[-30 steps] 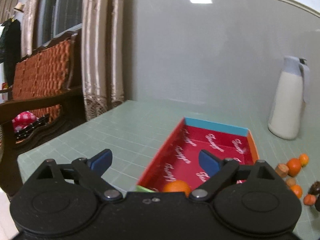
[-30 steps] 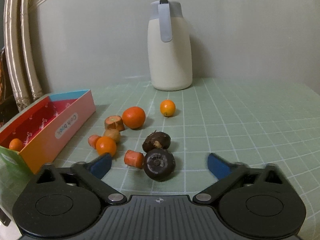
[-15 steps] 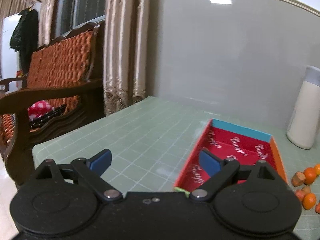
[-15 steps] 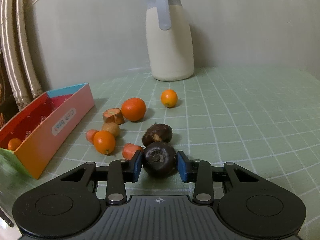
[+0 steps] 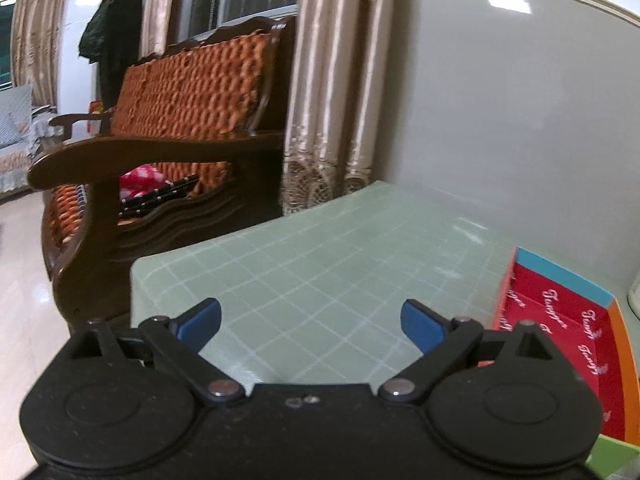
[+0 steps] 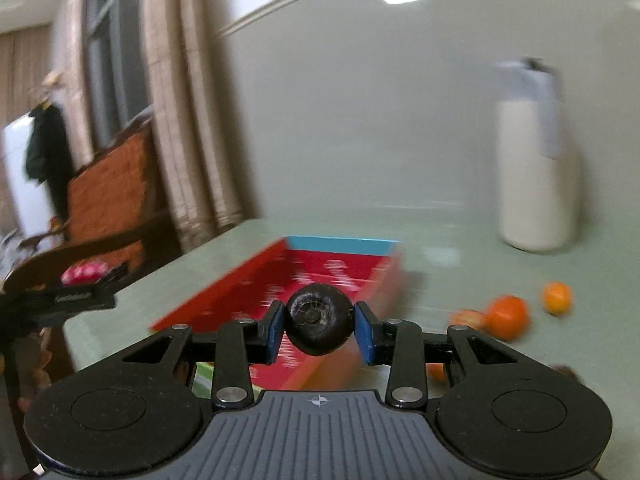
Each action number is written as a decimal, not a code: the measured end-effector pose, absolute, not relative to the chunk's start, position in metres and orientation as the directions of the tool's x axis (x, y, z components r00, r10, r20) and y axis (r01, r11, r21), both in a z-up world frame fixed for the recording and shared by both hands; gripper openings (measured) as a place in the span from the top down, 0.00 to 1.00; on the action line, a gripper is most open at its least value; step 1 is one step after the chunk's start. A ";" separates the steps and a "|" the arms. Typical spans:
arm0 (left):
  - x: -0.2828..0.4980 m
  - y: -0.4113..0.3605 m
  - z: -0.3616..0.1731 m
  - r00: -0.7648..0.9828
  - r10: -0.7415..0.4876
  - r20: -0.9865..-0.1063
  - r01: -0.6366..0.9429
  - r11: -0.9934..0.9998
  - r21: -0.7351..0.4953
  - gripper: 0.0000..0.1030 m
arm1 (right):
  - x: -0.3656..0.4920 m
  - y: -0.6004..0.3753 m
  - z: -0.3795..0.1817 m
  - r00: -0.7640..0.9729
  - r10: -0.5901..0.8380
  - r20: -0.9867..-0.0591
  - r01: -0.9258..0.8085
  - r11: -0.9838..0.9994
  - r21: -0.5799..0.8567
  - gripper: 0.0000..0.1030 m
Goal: Organize fruits
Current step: 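Carry the dark fruit with the right tool into the box and release, then reach the left tool to another orange and grasp it, then lower the orange with the left tool into the box and open, then close the right tool on the pink-orange carrot piece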
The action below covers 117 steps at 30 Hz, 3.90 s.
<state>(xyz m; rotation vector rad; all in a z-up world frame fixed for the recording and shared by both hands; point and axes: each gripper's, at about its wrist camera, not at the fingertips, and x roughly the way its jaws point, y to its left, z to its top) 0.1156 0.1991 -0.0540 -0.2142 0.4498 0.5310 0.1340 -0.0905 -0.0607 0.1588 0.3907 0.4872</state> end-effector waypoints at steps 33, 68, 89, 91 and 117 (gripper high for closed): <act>0.123 0.120 -0.055 0.885 0.264 -0.383 -0.287 0.958 -0.001 0.11 | 0.108 -0.175 -0.086 0.943 0.011 -0.333 0.033 0.991 0.126 0.01; 0.179 -0.110 -0.115 0.794 -0.103 -0.600 0.178 0.982 0.068 0.78 | 0.045 -0.295 -0.085 0.838 -0.466 -0.284 0.520 0.840 0.156 0.00; 0.153 -0.027 -0.071 0.903 0.101 -0.418 -0.044 0.989 0.144 0.79 | 0.061 -0.266 -0.089 0.893 -0.336 -0.301 0.394 0.906 0.157 0.00; 0.156 -0.009 -0.072 0.893 0.144 -0.426 -0.086 0.985 0.152 0.79 | 0.063 -0.261 -0.090 0.896 -0.328 -0.300 0.383 0.912 0.147 0.00; 0.135 0.066 -0.062 0.884 0.273 -0.379 -0.267 0.961 0.069 0.09 | 0.110 -0.187 -0.106 0.914 0.003 -0.407 0.066 0.986 0.156 0.00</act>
